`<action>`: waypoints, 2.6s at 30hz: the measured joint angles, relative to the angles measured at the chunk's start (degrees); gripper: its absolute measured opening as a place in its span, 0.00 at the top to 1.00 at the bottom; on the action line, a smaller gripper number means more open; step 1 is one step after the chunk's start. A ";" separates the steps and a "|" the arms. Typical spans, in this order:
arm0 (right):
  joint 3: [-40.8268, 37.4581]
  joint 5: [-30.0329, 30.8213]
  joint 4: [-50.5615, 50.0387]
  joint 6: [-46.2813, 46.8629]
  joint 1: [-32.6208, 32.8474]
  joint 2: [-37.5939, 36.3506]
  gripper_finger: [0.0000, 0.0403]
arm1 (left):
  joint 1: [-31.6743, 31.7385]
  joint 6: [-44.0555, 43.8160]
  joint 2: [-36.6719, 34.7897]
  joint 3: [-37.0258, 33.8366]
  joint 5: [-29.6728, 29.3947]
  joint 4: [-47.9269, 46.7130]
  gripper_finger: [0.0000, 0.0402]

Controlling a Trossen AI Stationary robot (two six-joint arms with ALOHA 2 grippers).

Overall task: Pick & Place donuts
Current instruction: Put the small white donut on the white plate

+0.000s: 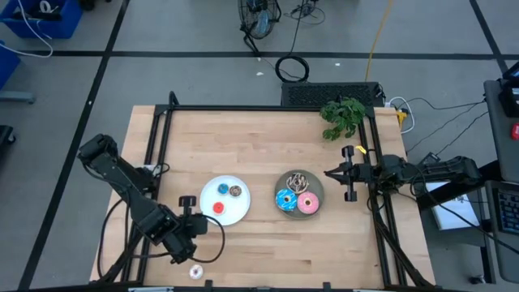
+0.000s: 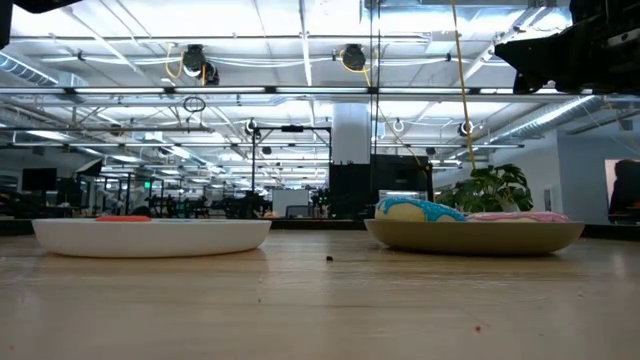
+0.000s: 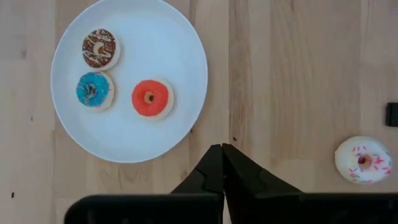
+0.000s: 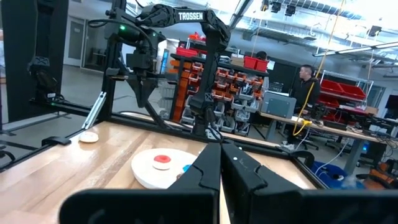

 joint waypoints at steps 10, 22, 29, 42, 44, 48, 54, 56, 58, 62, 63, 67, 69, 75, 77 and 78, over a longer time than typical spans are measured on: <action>0.02 0.00 0.42 -0.23 0.01 -0.02 1.00 | 0.02 -1.30 -0.02 -0.03 -0.65 0.09 0.97; 0.00 0.20 0.60 -0.80 0.02 -0.02 1.00 | 0.39 -3.58 -0.02 -0.03 5.56 4.08 0.92; 0.02 0.22 0.55 -0.84 0.02 -0.02 1.00 | -1.94 -10.29 3.64 -0.05 7.02 12.03 0.96; 0.02 0.13 1.23 -0.85 0.02 0.00 1.00 | -7.48 -20.76 14.82 -0.05 10.98 17.56 0.47; 0.01 0.07 1.28 -0.82 0.01 -0.02 1.00 | -7.99 -22.08 15.66 -0.03 12.43 17.80 0.40; 0.00 0.04 1.50 -0.25 0.02 0.00 1.00 | -8.83 -23.79 17.11 -0.04 13.19 17.74 0.33; 0.01 0.02 1.61 0.21 0.00 0.09 1.00 | -10.24 -24.74 19.13 -0.05 13.35 19.45 0.32; 0.00 0.02 1.57 0.22 0.02 0.09 1.00 | -10.40 -24.60 19.39 -0.04 13.23 20.46 0.32; 0.00 0.00 1.36 0.21 0.02 0.09 1.00 | -10.65 -24.83 19.50 -0.03 13.17 20.41 0.32; 0.02 0.00 1.27 0.23 0.01 0.09 1.00 | -10.73 -24.37 19.50 -0.03 11.35 20.24 0.32; 0.01 0.00 1.26 0.23 0.00 0.09 1.00 | -10.73 -24.17 19.50 -0.03 10.87 20.26 0.32; 0.02 0.02 1.26 0.23 0.00 0.09 1.00 | -10.71 -24.23 20.30 -0.05 10.19 20.65 0.32; 0.00 0.00 1.26 0.25 0.00 0.11 1.00 | -11.03 -24.78 21.28 -0.05 10.38 20.65 0.32; 0.00 -0.02 1.26 0.25 0.02 0.11 1.00 | -11.69 -24.97 23.91 0.08 12.78 21.19 0.32; 0.00 -0.02 1.44 0.25 0.00 0.11 1.00 | -11.67 -24.63 24.11 0.08 12.81 21.22 0.32; 0.00 0.00 1.64 0.25 0.01 0.11 1.00 | -11.67 -24.36 24.11 0.08 12.81 21.20 0.32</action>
